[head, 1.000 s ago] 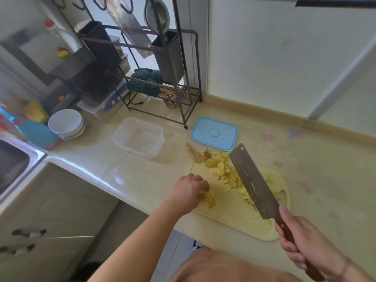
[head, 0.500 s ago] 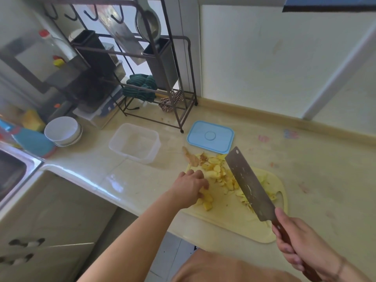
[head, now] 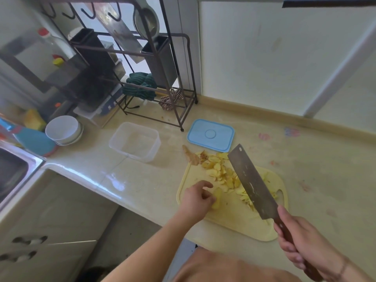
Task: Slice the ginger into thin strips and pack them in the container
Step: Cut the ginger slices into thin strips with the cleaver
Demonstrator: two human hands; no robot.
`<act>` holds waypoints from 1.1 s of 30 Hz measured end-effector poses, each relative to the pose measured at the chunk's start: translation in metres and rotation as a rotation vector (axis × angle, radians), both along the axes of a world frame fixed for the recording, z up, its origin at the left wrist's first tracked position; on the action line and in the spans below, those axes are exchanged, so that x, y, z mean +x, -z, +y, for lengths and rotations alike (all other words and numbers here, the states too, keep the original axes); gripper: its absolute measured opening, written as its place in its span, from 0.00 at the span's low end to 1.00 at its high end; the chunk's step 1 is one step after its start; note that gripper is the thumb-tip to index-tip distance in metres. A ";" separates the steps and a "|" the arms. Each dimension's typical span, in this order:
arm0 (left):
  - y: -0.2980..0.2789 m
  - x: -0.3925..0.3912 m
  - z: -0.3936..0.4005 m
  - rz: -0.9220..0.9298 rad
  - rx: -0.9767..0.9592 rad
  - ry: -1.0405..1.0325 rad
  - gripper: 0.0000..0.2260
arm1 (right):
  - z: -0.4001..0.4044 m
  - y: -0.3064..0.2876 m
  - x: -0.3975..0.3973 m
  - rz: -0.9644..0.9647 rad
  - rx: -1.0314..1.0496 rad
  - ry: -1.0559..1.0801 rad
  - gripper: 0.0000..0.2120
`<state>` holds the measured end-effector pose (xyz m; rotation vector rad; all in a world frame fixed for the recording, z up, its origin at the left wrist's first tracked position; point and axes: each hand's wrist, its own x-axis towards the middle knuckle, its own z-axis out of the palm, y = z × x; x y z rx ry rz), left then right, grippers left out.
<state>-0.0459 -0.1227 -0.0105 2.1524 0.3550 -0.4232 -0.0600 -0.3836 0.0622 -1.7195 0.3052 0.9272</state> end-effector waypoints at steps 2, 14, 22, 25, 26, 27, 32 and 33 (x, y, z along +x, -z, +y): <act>0.002 -0.002 -0.018 0.083 -0.108 -0.117 0.13 | -0.001 0.000 0.000 0.001 -0.005 -0.001 0.37; 0.019 -0.009 -0.001 -0.246 0.534 0.161 0.20 | -0.010 -0.003 -0.005 -0.003 -0.007 0.026 0.37; 0.030 -0.008 0.017 -0.339 0.606 0.291 0.14 | -0.009 -0.002 -0.009 0.015 -0.003 0.016 0.36; 0.032 -0.009 0.017 -0.390 0.493 0.184 0.13 | -0.010 -0.002 -0.009 0.022 0.004 0.025 0.36; 0.027 -0.009 0.015 -0.348 0.431 0.152 0.13 | -0.010 -0.001 -0.009 0.022 0.004 0.029 0.36; 0.022 -0.008 0.013 -0.273 0.359 0.130 0.12 | -0.011 -0.001 -0.010 0.021 0.002 0.033 0.36; 0.007 0.002 -0.009 -0.024 0.119 0.018 0.06 | -0.011 -0.001 -0.011 0.025 0.014 0.034 0.36; 0.005 0.004 -0.012 -0.005 0.054 -0.062 0.06 | -0.011 -0.001 -0.011 0.025 0.014 0.033 0.36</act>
